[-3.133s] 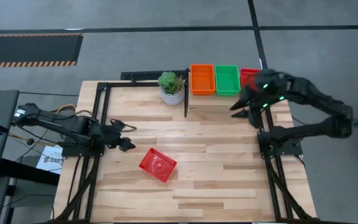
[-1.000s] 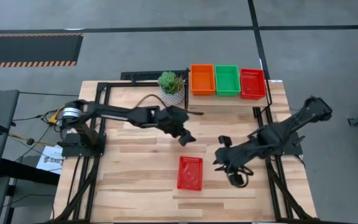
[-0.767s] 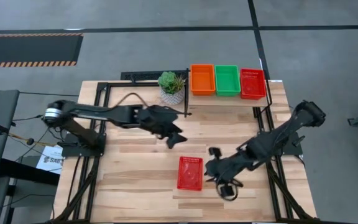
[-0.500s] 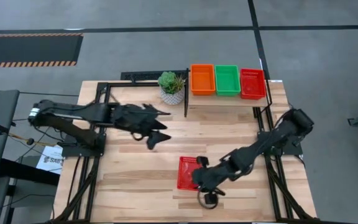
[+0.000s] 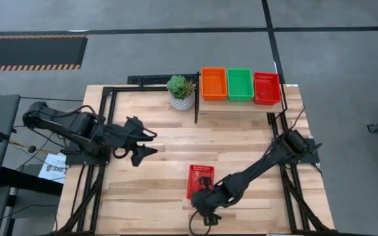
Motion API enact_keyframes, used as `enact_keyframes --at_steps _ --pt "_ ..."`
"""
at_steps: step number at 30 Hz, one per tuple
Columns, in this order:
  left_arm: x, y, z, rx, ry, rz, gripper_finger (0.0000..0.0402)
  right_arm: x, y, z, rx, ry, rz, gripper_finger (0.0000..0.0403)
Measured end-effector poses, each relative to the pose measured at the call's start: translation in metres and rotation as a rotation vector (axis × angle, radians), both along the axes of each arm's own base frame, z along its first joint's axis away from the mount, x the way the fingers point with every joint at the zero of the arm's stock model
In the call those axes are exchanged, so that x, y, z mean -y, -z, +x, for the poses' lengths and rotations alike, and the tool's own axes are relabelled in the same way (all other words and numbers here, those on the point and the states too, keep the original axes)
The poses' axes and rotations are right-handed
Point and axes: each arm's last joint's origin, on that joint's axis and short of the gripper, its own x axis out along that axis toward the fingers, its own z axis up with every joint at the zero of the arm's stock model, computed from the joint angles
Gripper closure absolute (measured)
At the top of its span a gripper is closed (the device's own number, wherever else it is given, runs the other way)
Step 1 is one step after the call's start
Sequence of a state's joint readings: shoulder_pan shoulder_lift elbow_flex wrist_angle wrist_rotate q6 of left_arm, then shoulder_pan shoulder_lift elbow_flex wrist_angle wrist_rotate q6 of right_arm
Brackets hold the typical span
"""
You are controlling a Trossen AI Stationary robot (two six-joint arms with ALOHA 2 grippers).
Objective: Stack baskets on shelf by color
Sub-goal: Stack the red bin on the red bin on the shelf
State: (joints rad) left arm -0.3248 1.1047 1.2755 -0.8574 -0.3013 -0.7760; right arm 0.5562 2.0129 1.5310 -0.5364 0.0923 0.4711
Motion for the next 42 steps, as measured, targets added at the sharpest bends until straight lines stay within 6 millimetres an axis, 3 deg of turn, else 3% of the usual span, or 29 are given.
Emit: enact_keyframes --at_steps 5,10,12,16,24,32,42 --pt "0.008 0.002 -0.005 -0.023 0.020 -0.004 0.0128 0.004 0.022 0.004 -0.085 0.045 -0.043 0.0269" --pt "0.012 0.003 -0.007 -0.028 0.018 0.013 0.0128 0.005 0.026 0.004 -0.114 0.047 -0.045 0.0269" --pt "0.012 0.003 -0.007 -0.027 0.016 0.016 0.0128 0.004 0.021 -0.001 -0.123 0.030 -0.044 0.0269" --pt "0.012 0.003 -0.008 -0.026 0.014 0.017 0.0128 0.002 -0.007 -0.005 -0.042 0.027 -0.027 0.0269" --pt "0.012 0.003 -0.008 -0.035 0.015 0.025 0.0128 0.035 -0.035 -0.013 0.009 0.096 -0.269 0.0269" --pt "0.011 0.003 -0.008 -0.028 -0.008 0.037 0.0128 0.067 -0.027 0.001 -0.071 0.021 -0.316 0.0269" --pt "0.011 0.003 -0.008 -0.022 -0.026 0.049 0.0128 0.080 -0.008 0.002 -0.112 0.009 -0.297 0.0269"
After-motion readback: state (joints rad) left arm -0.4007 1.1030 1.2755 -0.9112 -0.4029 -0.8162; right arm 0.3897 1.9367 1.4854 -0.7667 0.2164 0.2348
